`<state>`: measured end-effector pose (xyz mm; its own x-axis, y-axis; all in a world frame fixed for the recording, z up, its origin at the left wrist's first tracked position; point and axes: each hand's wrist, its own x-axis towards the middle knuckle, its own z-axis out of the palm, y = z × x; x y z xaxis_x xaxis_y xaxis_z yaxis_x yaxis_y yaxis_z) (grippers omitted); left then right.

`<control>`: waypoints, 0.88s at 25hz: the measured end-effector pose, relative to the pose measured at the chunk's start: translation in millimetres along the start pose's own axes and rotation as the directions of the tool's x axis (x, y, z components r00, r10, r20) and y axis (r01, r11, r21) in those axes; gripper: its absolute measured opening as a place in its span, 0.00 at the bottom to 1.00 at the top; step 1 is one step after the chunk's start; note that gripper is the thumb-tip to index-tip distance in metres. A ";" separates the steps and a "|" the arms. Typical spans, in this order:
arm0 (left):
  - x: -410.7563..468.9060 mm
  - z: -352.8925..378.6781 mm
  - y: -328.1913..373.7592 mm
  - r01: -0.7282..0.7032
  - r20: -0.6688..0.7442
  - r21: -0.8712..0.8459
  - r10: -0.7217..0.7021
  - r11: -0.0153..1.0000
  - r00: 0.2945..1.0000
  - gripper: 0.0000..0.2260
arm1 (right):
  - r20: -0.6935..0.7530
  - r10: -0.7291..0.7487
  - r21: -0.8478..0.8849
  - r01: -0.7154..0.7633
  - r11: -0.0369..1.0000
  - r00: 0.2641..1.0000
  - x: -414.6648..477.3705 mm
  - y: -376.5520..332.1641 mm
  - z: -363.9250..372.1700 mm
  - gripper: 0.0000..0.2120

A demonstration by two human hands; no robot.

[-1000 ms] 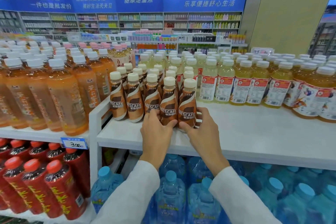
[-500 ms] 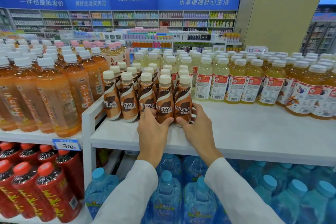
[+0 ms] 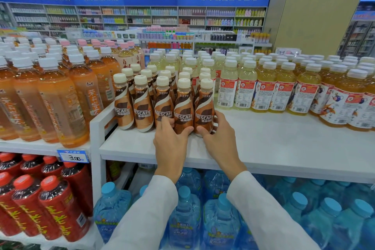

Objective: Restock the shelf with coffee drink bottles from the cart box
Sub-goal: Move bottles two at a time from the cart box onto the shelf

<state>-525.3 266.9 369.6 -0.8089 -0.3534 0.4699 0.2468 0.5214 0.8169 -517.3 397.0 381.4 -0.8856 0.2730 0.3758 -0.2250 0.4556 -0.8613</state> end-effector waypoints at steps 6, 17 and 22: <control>-1.0 1.2 -0.2 0.001 0.002 0.023 -0.001 1.000 1.000 0.21 | -0.003 -0.003 -0.020 0.003 1.000 1.000 1.2 3.2 2.6 0.28; -8.4 -2.3 4.4 -0.029 0.053 0.075 0.025 0.997 0.998 0.25 | 0.064 -0.007 -0.073 0.012 0.997 0.998 -7.5 3.0 -2.5 0.25; -25.0 -15.9 0.6 -0.062 0.089 0.026 0.060 0.998 0.994 0.19 | 0.086 -0.017 -0.060 0.022 0.998 0.996 -41.9 3.2 -17.2 0.24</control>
<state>-496.4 263.6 363.6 -0.8370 -0.2511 0.4861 0.2828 0.5621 0.7772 -473.9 401.5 368.8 -0.9133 0.1916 0.3595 -0.2196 0.5119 -0.8305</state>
